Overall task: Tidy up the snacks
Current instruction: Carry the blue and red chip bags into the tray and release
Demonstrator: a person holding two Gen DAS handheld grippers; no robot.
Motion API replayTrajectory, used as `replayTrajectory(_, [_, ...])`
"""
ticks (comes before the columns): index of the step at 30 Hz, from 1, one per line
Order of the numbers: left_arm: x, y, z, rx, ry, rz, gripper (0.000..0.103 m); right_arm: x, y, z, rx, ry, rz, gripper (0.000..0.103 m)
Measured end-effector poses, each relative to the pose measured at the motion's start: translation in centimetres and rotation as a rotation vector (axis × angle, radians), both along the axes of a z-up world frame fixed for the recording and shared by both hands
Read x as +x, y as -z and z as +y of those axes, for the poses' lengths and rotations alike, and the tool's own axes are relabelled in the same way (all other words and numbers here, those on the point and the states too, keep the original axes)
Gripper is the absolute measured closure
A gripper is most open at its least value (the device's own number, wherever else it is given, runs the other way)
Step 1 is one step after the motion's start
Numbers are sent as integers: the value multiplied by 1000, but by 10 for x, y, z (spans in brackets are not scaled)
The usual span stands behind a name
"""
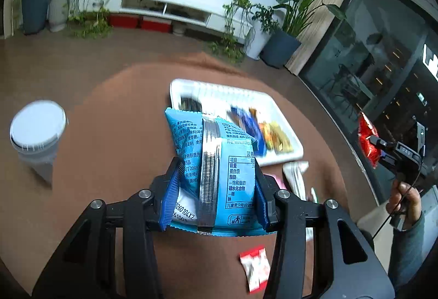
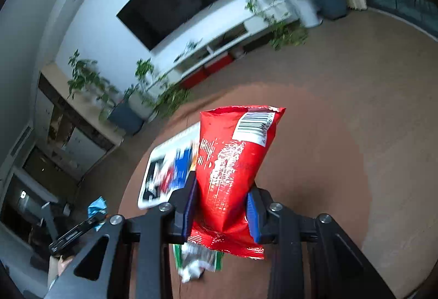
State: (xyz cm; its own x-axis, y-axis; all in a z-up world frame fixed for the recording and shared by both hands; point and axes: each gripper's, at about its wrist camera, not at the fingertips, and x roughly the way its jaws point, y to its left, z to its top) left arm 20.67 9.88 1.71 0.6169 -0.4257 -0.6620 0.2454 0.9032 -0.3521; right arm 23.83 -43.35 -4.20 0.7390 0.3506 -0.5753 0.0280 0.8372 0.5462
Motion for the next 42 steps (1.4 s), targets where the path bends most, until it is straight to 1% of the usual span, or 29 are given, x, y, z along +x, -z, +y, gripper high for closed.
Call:
replayTrajectory(2, [17, -15, -5, 19, 5, -24, 59, 18, -13, -1, -9, 3, -27, 69])
replayTrajectory(5, [45, -33, -18, 47, 24, -50, 59, 50, -28, 9, -18, -28, -64, 69])
replayTrajectory(7, [64, -42, -28, 61, 38, -67, 59, 79, -36, 25, -29, -78, -95, 69])
replayTrajectory(9, [80, -44, -36, 59, 49, -66, 59, 105, -36, 43, -31, -138, -97, 69])
replayTrajectory(12, [108, -31, -54, 70, 69, -42, 59, 142, -21, 75, -52, -217, -61, 69])
replayTrajectory(14, [124, -13, -64, 75, 72, -11, 59, 159, -5, 93, -62, -262, -24, 69])
replayTrajectory(17, [142, 14, -79, 84, 77, 31, 59, 183, 29, 117, -98, -313, 55, 69])
replayTrajectory(19, [149, 32, -88, 104, 83, 52, 59, 191, 50, 124, -123, -324, 98, 69])
replayTrajectory(21, [152, 48, -93, 107, 86, 72, 59, 197, 67, 128, -132, -334, 137, 69])
replayTrajectory(26, [159, 75, -105, 126, 85, 101, 59, 210, 93, 126, -156, -338, 201, 69])
replayTrajectory(27, [162, 79, -108, 133, 88, 104, 59, 211, 98, 127, -177, -340, 212, 69])
replayTrajectory(28, [163, 82, -111, 139, 90, 105, 59, 211, 100, 127, -195, -344, 215, 69])
replayTrajectory(29, [174, 86, -120, 141, 91, 107, 59, 212, 103, 128, -210, -350, 215, 69])
replayTrajectory(32, [179, 94, -131, 159, 98, 109, 57, 210, 106, 126, -221, -355, 212, 68])
replayTrajectory(34, [179, 98, -130, 162, 100, 109, 57, 209, 107, 127, -243, -362, 214, 67])
replayTrajectory(37, [187, 105, -140, 170, 100, 112, 56, 210, 110, 129, -272, -369, 214, 66])
replayTrajectory(40, [186, 113, -147, 173, 111, 130, 52, 207, 115, 131, -281, -368, 223, 64])
replayTrajectory(42, [183, 120, -153, 191, 128, 134, 49, 204, 119, 132, -277, -367, 226, 62])
